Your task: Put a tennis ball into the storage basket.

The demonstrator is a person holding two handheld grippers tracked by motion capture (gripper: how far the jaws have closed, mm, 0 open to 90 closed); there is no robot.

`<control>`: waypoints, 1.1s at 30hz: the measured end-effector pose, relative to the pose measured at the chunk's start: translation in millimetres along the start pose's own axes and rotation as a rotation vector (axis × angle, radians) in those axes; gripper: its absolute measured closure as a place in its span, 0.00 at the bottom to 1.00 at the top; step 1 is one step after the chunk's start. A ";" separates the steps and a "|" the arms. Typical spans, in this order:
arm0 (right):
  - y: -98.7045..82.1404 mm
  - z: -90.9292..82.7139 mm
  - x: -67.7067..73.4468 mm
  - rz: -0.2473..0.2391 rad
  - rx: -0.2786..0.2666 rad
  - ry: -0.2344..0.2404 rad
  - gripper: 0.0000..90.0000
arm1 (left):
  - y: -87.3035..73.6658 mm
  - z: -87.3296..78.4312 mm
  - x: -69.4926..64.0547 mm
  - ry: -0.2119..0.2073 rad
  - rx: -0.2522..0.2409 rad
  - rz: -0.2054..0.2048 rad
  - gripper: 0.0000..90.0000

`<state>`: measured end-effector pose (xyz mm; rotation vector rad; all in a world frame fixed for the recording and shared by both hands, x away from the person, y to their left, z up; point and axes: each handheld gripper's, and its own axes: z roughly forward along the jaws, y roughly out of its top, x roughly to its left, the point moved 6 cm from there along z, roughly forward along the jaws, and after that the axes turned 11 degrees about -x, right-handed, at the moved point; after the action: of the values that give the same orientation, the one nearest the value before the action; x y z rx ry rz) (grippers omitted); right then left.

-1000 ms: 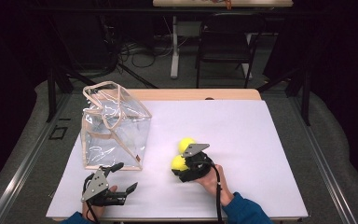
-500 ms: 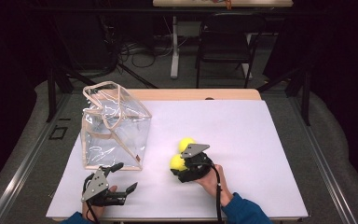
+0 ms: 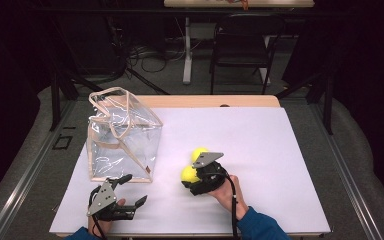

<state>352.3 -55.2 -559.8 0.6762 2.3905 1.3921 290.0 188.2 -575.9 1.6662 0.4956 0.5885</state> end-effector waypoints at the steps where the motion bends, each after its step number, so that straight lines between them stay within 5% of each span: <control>1: 0.4 -0.6 -0.2 0.002 0.004 -0.001 0.29 | -0.1 0.1 0.0 0.001 -0.001 -0.003 0.18; 33: 33.5 -15.1 -19.3 0.000 0.024 0.021 0.30 | 0.3 0.2 0.1 -0.002 -0.005 -0.003 0.18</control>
<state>369.9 -62.4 -522.8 0.6706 2.4272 1.3796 290.2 188.1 -575.6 1.6603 0.4952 0.5853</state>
